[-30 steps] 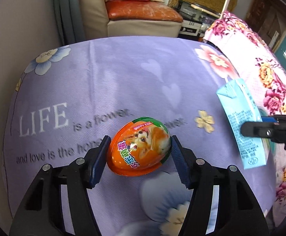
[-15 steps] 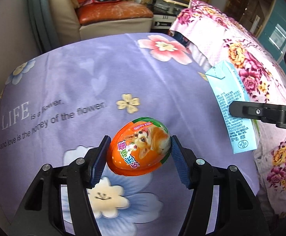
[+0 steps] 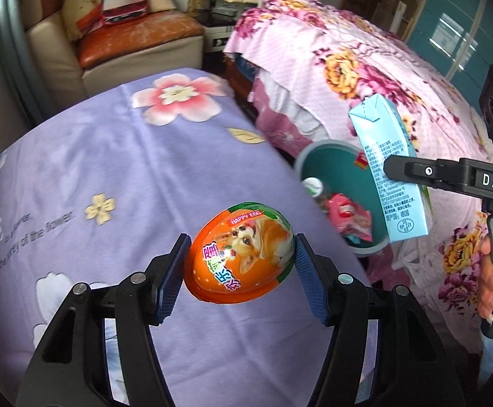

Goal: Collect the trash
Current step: 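Carry the egg cup and milk carton over the wastebasket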

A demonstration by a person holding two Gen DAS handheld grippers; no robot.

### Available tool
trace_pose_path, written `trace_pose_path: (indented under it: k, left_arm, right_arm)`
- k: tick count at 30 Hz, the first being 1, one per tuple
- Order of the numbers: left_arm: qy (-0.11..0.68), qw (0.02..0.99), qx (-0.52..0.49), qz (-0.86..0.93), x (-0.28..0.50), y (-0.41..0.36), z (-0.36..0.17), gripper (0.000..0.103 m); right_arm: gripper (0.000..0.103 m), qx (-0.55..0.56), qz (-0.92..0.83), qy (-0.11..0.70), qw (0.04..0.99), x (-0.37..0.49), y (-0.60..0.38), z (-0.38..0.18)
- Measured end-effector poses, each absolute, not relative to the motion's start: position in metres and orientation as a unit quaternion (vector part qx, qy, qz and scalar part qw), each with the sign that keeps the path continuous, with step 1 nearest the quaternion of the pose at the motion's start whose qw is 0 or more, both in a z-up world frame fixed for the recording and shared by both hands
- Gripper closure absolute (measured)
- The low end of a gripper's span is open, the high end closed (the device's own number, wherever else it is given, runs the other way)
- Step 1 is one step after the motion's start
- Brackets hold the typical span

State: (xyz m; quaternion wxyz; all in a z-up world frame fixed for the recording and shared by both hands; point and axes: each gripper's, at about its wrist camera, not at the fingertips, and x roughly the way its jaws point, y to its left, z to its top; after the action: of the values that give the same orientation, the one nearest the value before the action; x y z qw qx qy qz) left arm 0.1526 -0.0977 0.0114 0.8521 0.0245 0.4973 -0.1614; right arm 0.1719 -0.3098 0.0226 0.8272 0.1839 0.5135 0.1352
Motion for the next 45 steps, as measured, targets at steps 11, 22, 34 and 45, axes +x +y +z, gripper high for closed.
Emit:
trace_pose_path:
  k: [11,22,34,45]
  left_arm:
    - [0.508,0.834,0.062,-0.206,0.167,-0.193,-0.004,0.04]
    - [0.53,0.816,0.081,-0.218,0.188,-0.24,-0.031,0.04]
    - [0.544,0.802,0.084,-0.231,0.204,-0.266,-0.05,0.04]
    - [0.55,0.795,0.088,-0.241,0.215,-0.28,-0.062,0.04]
  right_arm:
    - [0.054,0.205,0.086,0.513,0.829,0.164,-0.396,0.01]
    - [0.054,0.224,0.079,0.521,0.82,0.175,-0.434,-0.01]
    - [0.054,0.229,0.068,0.531,0.813,0.187,-0.446,-0.023]
    - [0.054,0.232,0.055,0.538,0.809,0.194,-0.453,-0.032]
